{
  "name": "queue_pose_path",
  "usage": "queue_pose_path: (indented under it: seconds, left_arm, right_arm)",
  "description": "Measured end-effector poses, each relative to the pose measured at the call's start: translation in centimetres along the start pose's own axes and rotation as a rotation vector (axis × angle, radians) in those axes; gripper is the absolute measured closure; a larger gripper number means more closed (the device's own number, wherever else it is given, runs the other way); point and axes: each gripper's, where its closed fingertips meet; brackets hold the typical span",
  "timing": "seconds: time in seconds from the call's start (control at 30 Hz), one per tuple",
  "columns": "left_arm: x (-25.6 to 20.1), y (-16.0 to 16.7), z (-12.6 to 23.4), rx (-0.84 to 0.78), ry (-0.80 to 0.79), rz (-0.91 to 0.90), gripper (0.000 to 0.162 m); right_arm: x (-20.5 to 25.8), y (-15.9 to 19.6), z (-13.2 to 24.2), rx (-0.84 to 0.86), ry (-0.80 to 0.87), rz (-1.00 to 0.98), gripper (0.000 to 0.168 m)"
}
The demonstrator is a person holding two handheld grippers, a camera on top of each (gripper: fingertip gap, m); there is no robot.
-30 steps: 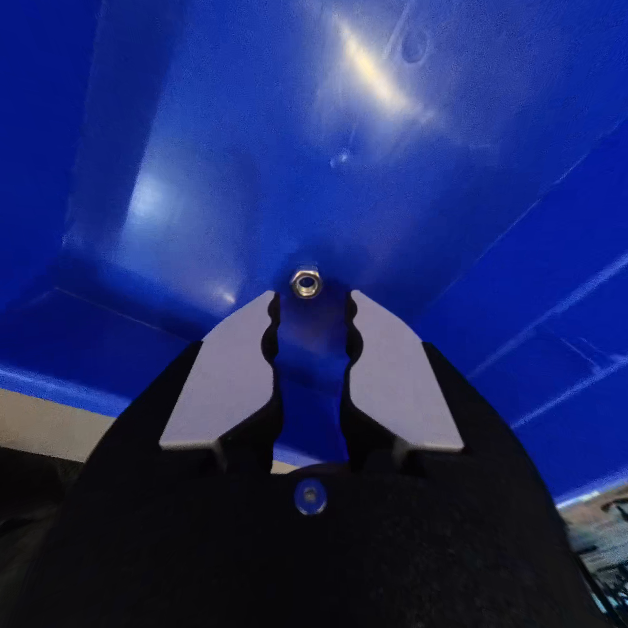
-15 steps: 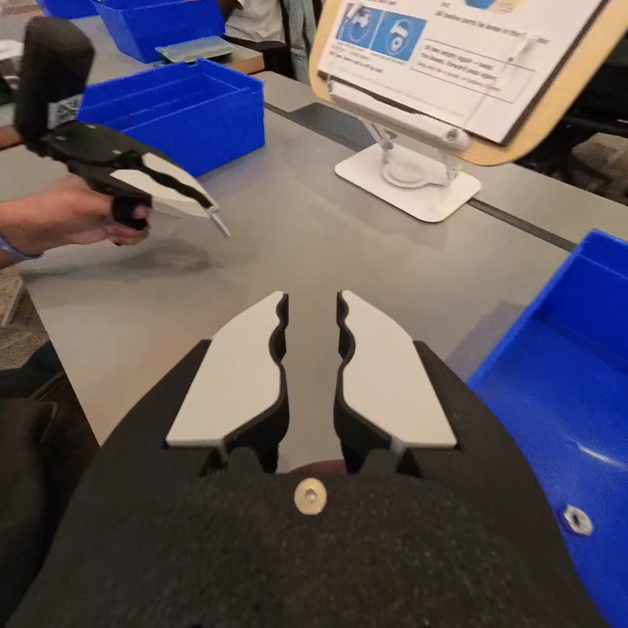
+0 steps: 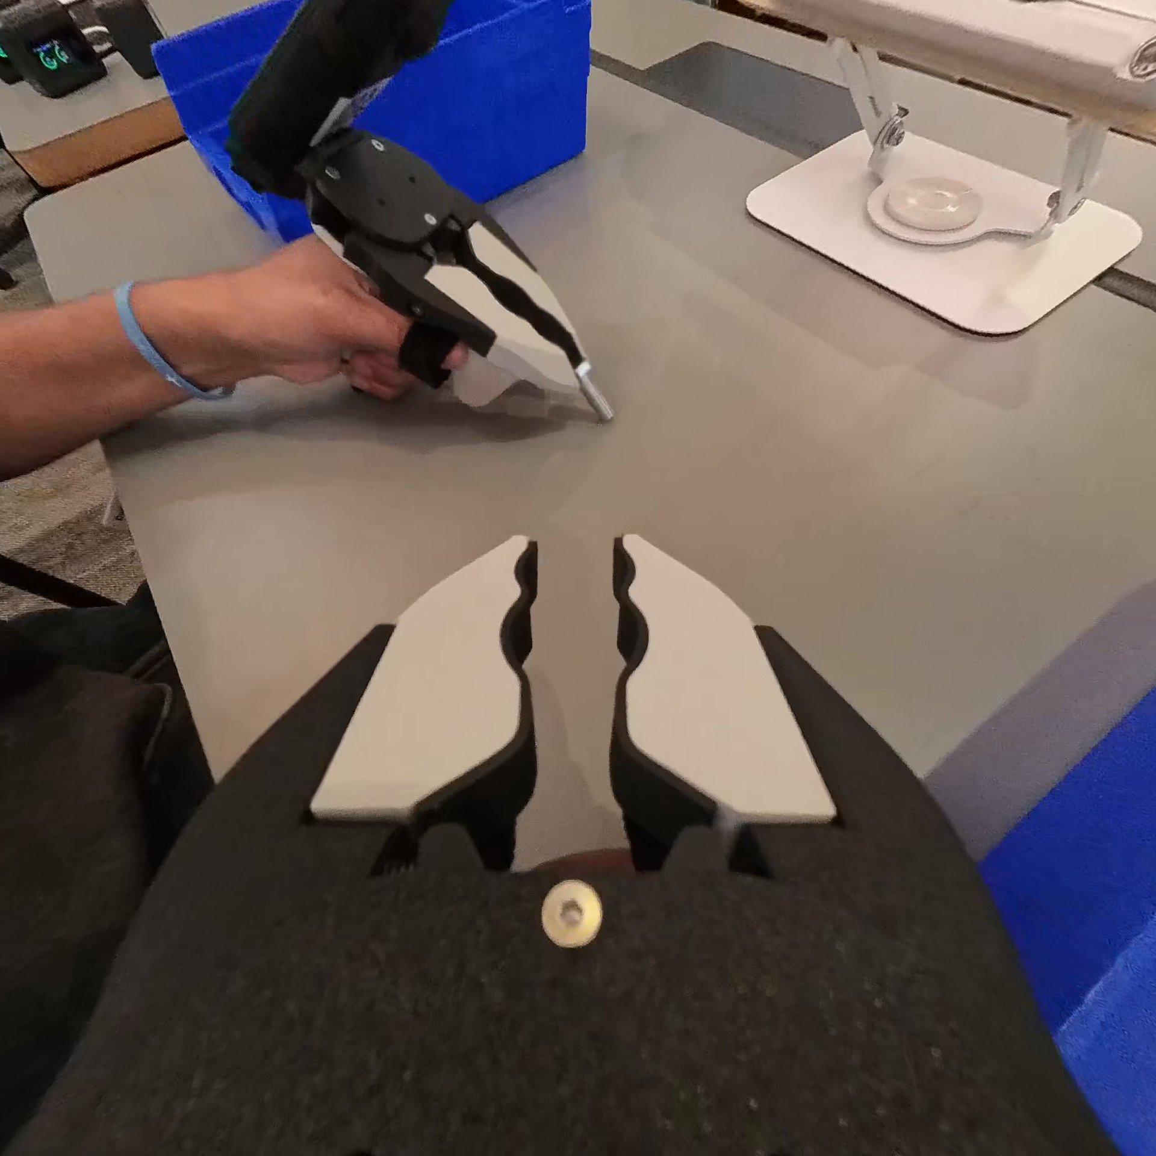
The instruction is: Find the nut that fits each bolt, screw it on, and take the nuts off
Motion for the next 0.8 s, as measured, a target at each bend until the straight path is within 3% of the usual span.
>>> queue_pose_path:
  seconds: [0.17, 0.47, 0.63, 0.8]
  left_arm:
    - [0.2, 2.9, 0.5, 0.153, -0.060, -0.039, 0.145]
    - [-0.2, 2.9, 0.5, 0.127, -0.028, -0.033, 0.140]
    - [-0.8, 2.5, 5.2, 0.005, -0.014, 0.037, 0.131]
    - [-1.7, 4.2, 11.4, -0.241, -0.030, 0.190, 0.134]
  right_arm:
    - [0.6, 0.6, -1.0, 0.038, -0.016, 0.016, 0.145]
    - [1.1, 1.5, -3.7, 0.091, 0.011, 0.034, 0.144]
    - [0.0, 1.1, -6.8, 0.146, 0.170, -0.019, 0.131]
    - [1.4, 0.1, -13.6, 0.166, 0.280, -0.075, 0.122]
Point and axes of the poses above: each gripper's, where its closed fingertips meet, z back along the fingers, y out of its underside, x = y × z across the jaws, and after that the axes turned 6 degrees about z, right-handed
